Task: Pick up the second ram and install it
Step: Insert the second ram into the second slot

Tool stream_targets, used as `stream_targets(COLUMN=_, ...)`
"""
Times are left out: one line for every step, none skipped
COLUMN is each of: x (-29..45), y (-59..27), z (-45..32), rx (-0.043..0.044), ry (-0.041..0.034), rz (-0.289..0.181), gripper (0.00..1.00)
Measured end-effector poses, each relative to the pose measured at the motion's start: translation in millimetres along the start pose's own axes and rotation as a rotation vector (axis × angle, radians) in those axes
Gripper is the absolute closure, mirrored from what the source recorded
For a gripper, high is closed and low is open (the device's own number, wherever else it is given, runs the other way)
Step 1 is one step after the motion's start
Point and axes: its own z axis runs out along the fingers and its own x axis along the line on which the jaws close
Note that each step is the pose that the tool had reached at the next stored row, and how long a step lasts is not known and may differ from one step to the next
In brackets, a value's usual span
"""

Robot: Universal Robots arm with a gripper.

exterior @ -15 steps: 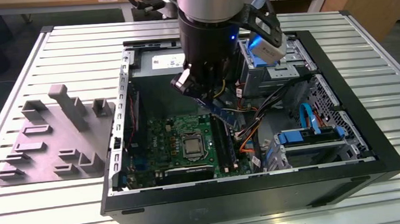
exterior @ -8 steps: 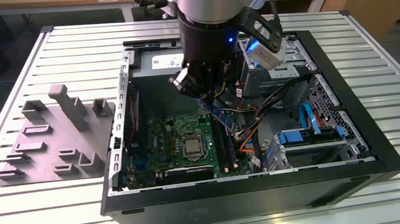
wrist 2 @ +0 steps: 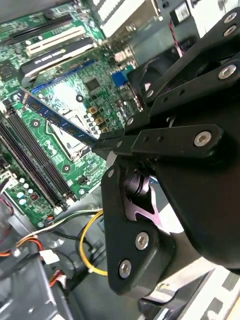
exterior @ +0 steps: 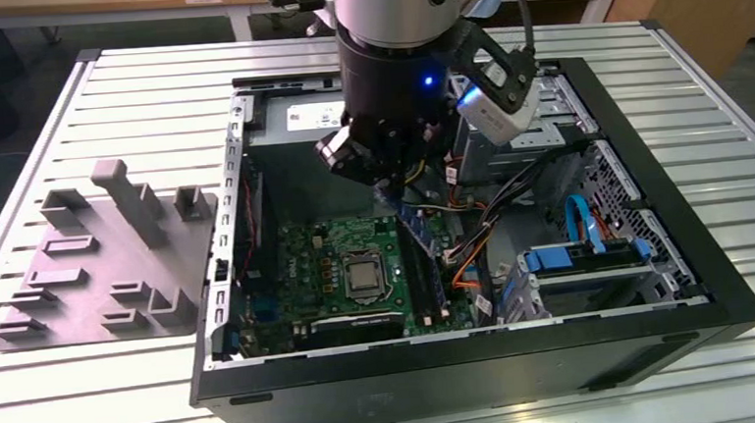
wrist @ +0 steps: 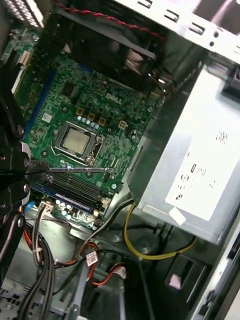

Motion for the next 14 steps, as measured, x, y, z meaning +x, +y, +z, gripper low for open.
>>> stream_targets(x=0.0, y=0.0, z=0.3, rx=0.0008, ry=-0.0006, rz=0.018, gripper=0.89)
stream_targets(x=0.0, y=0.0, z=0.5, rx=0.0016, ry=-0.0012, rz=0.037, gripper=0.89)
stream_targets(x=0.0, y=0.0, z=0.7, rx=0.0025, ry=-0.0017, rz=0.055, gripper=0.89)
stream_targets(x=0.0, y=0.0, z=1.0, rx=0.0033, ry=-0.0023, rz=0.073, gripper=0.89)
stream_targets(x=0.0, y=0.0, z=1.2, rx=0.0041, ry=-0.0029, rz=0.091, gripper=0.89)
stream_targets(x=0.1, y=0.0, z=1.5, rx=0.0049, ry=-0.0035, rz=0.109, gripper=0.89)
stream_targets(x=0.1, y=-0.1, z=1.7, rx=0.0057, ry=-0.0041, rz=0.127, gripper=0.89)
stream_targets(x=0.1, y=-0.1, z=1.9, rx=0.0066, ry=-0.0047, rz=0.146, gripper=0.89)
stream_targets(x=0.1, y=-0.1, z=2.2, rx=0.0074, ry=-0.0053, rz=0.164, gripper=0.89)
stream_targets(x=0.1, y=-0.1, z=2.4, rx=0.0082, ry=-0.0058, rz=0.182, gripper=0.89)
stream_targets(x=0.1, y=-0.1, z=2.6, rx=0.0090, ry=-0.0064, rz=0.200, gripper=0.89)
stream_targets(x=0.1, y=-0.1, z=2.8, rx=0.0098, ry=-0.0070, rz=0.218, gripper=0.89)
stream_targets(x=0.1, y=-0.1, z=3.0, rx=0.0107, ry=-0.0076, rz=0.236, gripper=0.89)
stream_targets(x=0.1, y=-0.1, z=3.3, rx=0.0114, ry=-0.0082, rz=0.254, gripper=0.89)
